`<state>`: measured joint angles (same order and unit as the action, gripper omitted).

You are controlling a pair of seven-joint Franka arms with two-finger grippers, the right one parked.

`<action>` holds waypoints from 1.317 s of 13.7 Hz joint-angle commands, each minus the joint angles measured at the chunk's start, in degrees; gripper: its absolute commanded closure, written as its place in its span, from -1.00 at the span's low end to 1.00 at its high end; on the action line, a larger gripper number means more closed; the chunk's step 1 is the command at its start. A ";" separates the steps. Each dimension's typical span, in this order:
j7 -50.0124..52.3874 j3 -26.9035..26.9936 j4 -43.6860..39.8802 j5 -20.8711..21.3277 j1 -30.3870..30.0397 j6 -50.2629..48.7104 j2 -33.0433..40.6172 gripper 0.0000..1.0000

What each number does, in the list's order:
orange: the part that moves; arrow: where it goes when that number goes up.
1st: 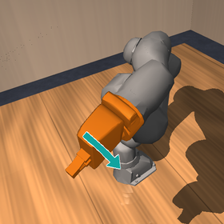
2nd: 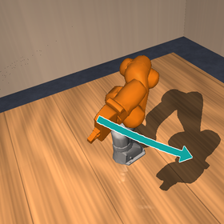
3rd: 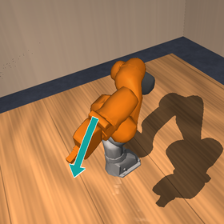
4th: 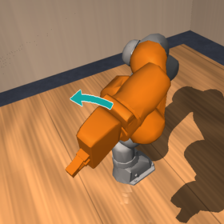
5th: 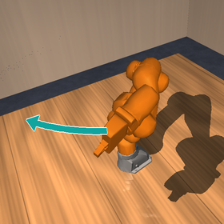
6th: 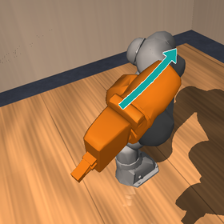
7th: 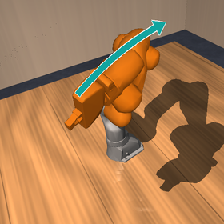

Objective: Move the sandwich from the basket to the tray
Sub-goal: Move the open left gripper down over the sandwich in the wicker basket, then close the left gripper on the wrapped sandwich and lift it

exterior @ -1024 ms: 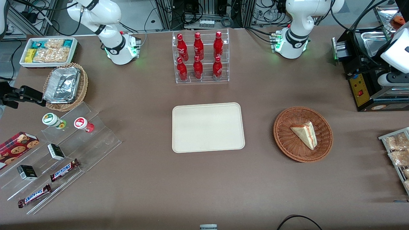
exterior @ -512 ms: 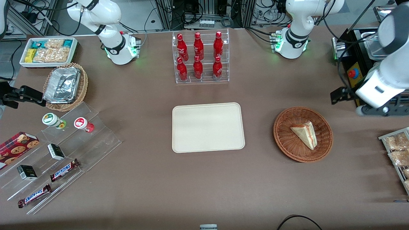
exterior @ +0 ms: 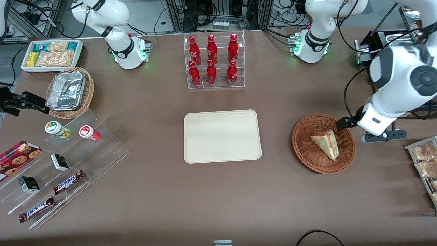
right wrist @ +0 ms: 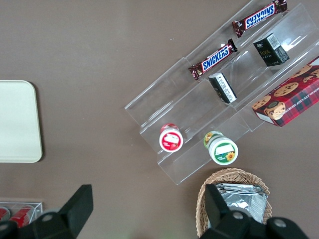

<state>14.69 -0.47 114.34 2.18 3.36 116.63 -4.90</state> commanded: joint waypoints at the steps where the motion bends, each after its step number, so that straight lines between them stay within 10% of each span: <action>1: 8.13 -0.40 2.37 -0.07 -0.46 4.47 -1.85 -1.00; 16: 19.50 -0.41 11.17 0.46 0.07 22.94 -10.39 -0.99; 18: 19.67 -0.41 11.17 0.46 0.07 23.03 -10.65 -0.35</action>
<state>32.93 -0.69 125.11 2.10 3.47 138.41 -15.44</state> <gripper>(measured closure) 0.062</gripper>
